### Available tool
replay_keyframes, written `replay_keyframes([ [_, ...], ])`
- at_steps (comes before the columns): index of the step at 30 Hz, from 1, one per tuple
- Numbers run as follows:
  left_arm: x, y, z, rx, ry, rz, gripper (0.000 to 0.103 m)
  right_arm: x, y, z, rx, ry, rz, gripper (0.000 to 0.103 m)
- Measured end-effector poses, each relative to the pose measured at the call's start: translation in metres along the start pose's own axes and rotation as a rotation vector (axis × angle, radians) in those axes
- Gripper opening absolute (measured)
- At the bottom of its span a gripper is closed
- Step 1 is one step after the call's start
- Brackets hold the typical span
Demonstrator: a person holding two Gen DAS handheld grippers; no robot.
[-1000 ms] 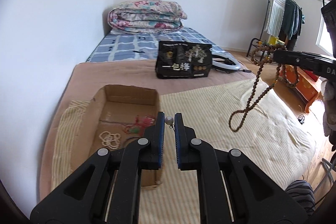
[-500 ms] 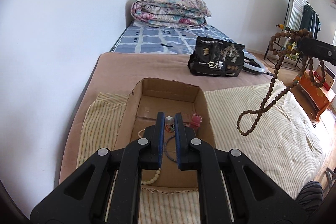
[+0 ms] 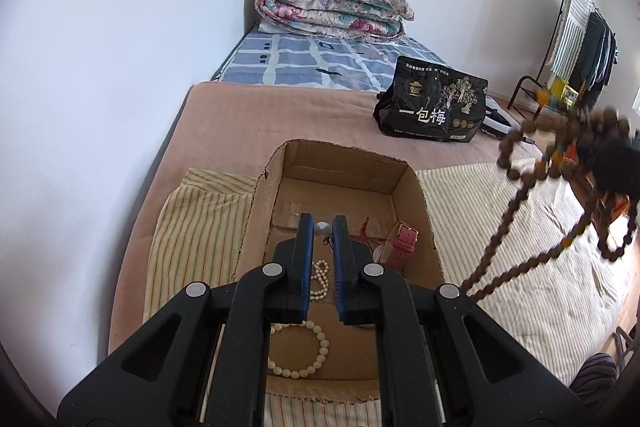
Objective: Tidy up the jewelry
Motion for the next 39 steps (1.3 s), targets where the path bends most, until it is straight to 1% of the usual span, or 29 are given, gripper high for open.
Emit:
replay_keyframes([
  [7,0.001,0.006,0.019,0.015,0.026,-0.027,0.007,0.025,-0.017,0.03,0.023,0.066,0.039,0.011],
  [12,0.001,0.007,0.03,0.018,0.044,-0.031,0.007,0.04,-0.034,0.052,0.032,0.134,0.088,0.012],
  [15,0.003,0.006,0.037,0.016,0.058,-0.028,0.007,0.048,-0.041,0.06,0.035,0.157,0.114,0.013],
  [17,0.003,0.006,0.04,0.01,0.064,-0.026,0.007,0.052,-0.044,0.063,0.036,0.168,0.135,0.018],
  [19,0.003,0.006,0.043,0.006,0.074,-0.022,0.007,0.055,-0.046,0.065,0.042,0.174,0.143,0.03],
  [21,0.004,0.005,0.045,0.0,0.082,-0.017,0.012,0.056,-0.046,0.066,0.055,0.177,0.135,0.035],
  [22,0.004,0.005,0.045,0.0,0.082,-0.016,0.025,0.056,-0.046,0.066,0.062,0.181,0.132,0.041],
  [23,0.004,0.004,0.045,0.001,0.078,-0.018,0.041,0.057,-0.046,0.067,0.067,0.183,0.131,0.046],
  [24,0.003,0.004,0.043,-0.003,0.068,-0.019,0.046,0.057,-0.047,0.066,0.077,0.183,0.131,0.057],
  [25,0.003,0.004,0.042,-0.006,0.06,-0.018,0.047,0.057,-0.048,0.066,0.086,0.176,0.13,0.065],
  [27,0.003,0.004,0.04,-0.012,0.06,-0.012,0.047,0.058,-0.048,0.065,0.096,0.171,0.13,0.069],
  [31,0.002,0.005,0.035,-0.022,0.054,-0.006,0.047,0.059,-0.048,0.064,0.108,0.177,0.132,0.07],
  [32,0.002,0.005,0.034,-0.023,0.052,-0.007,0.047,0.06,-0.048,0.064,0.111,0.177,0.131,0.072],
  [33,0.001,0.005,0.032,-0.023,0.049,-0.01,0.047,0.059,-0.047,0.062,0.113,0.174,0.129,0.078],
  [34,0.001,0.006,0.031,-0.024,0.048,-0.011,0.047,0.059,-0.047,0.062,0.113,0.169,0.128,0.08],
  [39,-0.002,0.004,0.021,-0.031,0.037,-0.011,0.047,0.055,-0.045,0.057,0.114,0.154,0.119,0.08],
])
Point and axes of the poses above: each gripper's, at about its wrist camera, not at the fingertips, and z roughly the way its jaws point, y to its left, x to its underside, the point moved 7 cm from there along z, roughly the way its jaws point, and after that the axes turned 14 degrees about z, right-handed, at the moved point
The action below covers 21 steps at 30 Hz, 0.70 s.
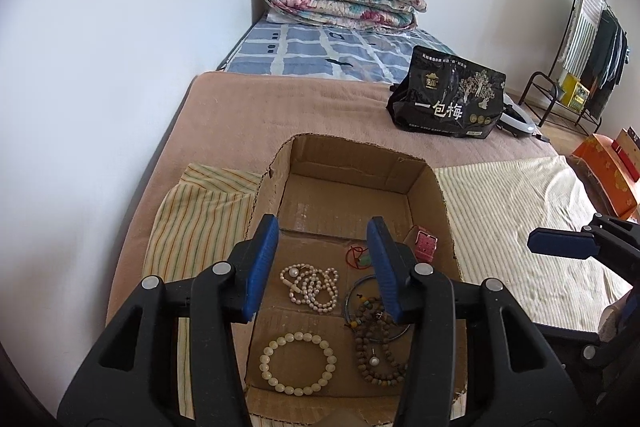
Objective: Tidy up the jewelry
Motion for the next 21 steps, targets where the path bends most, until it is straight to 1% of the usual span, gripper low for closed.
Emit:
replay_keyframes([
  [7,-0.003,-0.004,-0.018,-0.016,-0.021,0.008,0.047,0.0,0.001,-0.01,0.007,-0.013,-0.001,0.082],
  [8,-0.004,-0.005,-0.021,-0.021,-0.024,0.008,0.047,0.0,0.001,-0.012,0.007,-0.016,-0.001,0.083],
  [10,-0.005,-0.005,-0.027,-0.027,-0.03,0.005,0.047,-0.001,0.002,-0.018,0.009,-0.031,-0.004,0.092],
  [15,-0.006,-0.005,-0.044,-0.041,-0.048,-0.002,0.047,-0.003,0.005,-0.033,0.018,-0.064,-0.02,0.093],
  [18,-0.006,-0.007,-0.058,-0.059,-0.062,-0.003,0.048,-0.004,0.006,-0.043,0.028,-0.084,-0.031,0.096],
  [19,-0.006,-0.008,-0.061,-0.062,-0.064,-0.005,0.052,-0.005,0.006,-0.047,0.033,-0.094,-0.033,0.098],
  [20,-0.006,-0.009,-0.066,-0.063,-0.073,-0.005,0.058,-0.005,0.006,-0.05,0.036,-0.102,-0.034,0.099],
  [21,-0.005,-0.011,-0.072,-0.069,-0.081,-0.001,0.061,-0.006,0.006,-0.054,0.041,-0.111,-0.035,0.099],
])
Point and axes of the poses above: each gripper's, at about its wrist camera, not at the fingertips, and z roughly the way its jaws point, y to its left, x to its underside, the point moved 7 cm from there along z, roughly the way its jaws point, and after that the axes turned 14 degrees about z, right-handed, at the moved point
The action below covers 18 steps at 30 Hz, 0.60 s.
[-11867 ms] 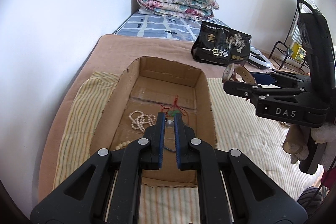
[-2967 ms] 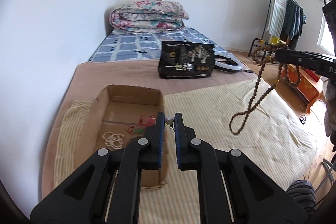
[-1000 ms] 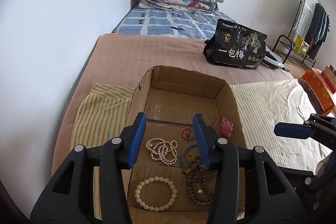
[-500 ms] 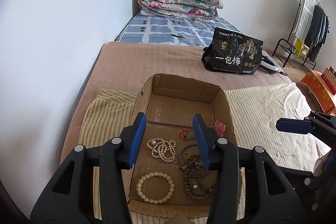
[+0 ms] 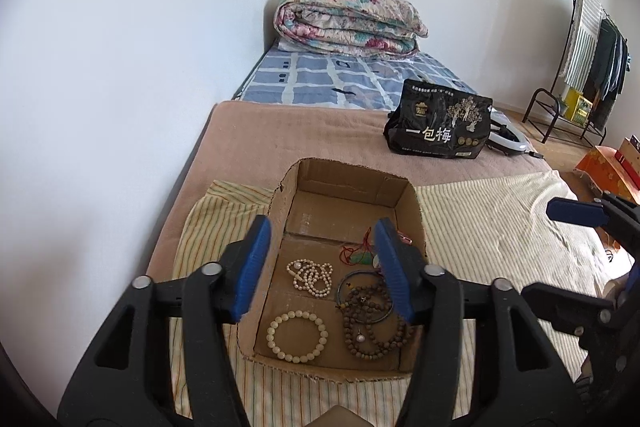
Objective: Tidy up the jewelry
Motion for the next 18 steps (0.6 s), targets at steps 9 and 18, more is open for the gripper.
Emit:
replay_keyframes([
  [9,0.004,-0.009,-0.046,-0.076,-0.031,-0.034,0.081,-0.004,-0.007,-0.031,0.053,-0.072,-0.01,0.103],
  [18,0.013,-0.022,-0.081,-0.134,0.002,-0.048,0.084,-0.006,-0.022,-0.054,0.085,-0.115,0.003,0.103],
])
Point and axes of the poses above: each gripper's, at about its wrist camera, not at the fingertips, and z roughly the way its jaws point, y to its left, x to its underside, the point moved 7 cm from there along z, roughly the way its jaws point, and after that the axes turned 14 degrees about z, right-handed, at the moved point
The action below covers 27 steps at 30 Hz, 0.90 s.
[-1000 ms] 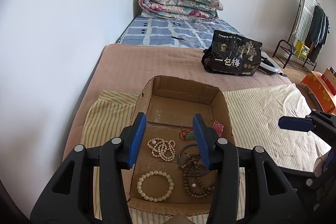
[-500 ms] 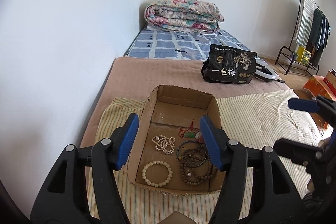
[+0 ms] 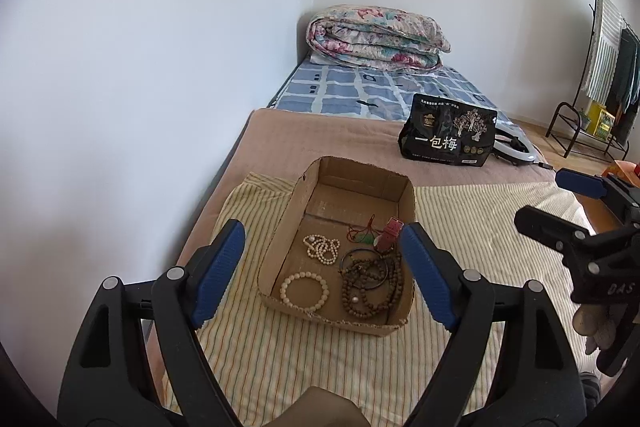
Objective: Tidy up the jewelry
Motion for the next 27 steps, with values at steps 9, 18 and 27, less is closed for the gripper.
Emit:
replay_keyframes([
  [9,0.005,-0.003,-0.023,-0.052,-0.004,0.015,0.097,0.001,-0.016,-0.008,0.008,-0.017,0.046,0.103],
  [18,0.002,-0.009,-0.037,-0.061,-0.017,0.014,0.102,0.001,-0.029,-0.014,0.032,-0.036,0.073,0.103],
  [27,0.001,-0.015,-0.04,-0.062,-0.018,0.022,0.103,0.001,-0.031,-0.02,0.041,-0.041,0.069,0.103],
])
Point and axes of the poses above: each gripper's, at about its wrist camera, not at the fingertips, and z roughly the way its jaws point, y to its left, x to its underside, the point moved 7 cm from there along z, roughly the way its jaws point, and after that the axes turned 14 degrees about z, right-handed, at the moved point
